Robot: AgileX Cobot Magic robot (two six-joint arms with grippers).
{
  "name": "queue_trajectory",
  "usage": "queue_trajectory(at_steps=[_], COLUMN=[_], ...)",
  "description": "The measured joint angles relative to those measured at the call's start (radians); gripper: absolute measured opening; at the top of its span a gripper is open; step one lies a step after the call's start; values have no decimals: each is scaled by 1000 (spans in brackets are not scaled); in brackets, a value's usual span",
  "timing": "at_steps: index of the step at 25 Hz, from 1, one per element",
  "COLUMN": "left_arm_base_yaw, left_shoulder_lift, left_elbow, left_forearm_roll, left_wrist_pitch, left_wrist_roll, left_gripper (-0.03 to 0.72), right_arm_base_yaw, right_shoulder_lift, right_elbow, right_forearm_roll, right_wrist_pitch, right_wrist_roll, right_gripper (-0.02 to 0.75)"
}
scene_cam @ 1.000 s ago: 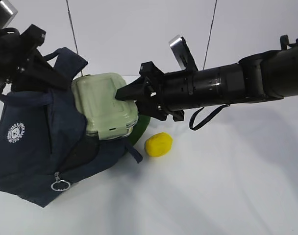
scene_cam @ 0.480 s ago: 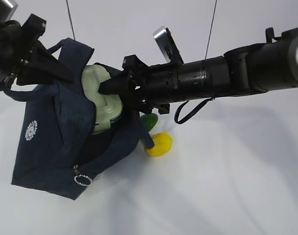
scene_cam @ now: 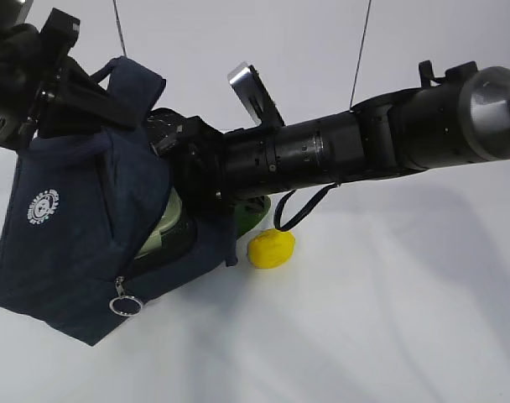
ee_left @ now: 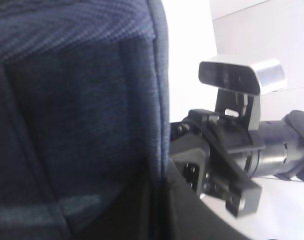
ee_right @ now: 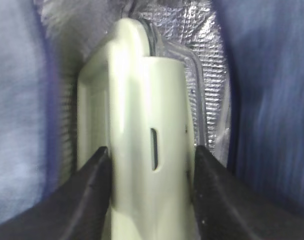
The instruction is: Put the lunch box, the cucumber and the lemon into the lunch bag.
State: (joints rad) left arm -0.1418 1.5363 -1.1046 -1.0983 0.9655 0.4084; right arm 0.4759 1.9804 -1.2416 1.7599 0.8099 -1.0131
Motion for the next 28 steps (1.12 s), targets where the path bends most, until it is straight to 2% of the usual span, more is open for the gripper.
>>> queue_trajectory(at_steps=[9, 20, 28], left_arm_base_yaw=[0, 0, 0], left_shoulder_lift=[0, 2, 2], left_elbow=[0, 0, 0], left_forearm_roll=[-14, -12, -11], left_wrist_pitch=[0, 0, 0], left_wrist_roll=[0, 4, 4], left_gripper=[0, 0, 0], right_arm_base_yaw=[23, 23, 23], right_shoulder_lift=[22, 103, 131], right_elbow=[-24, -127, -129], right_forearm_roll=[-2, -4, -6], right_wrist_pitch=[-10, 36, 55], right_wrist_roll=[-11, -13, -13], right_gripper=[351, 351, 351])
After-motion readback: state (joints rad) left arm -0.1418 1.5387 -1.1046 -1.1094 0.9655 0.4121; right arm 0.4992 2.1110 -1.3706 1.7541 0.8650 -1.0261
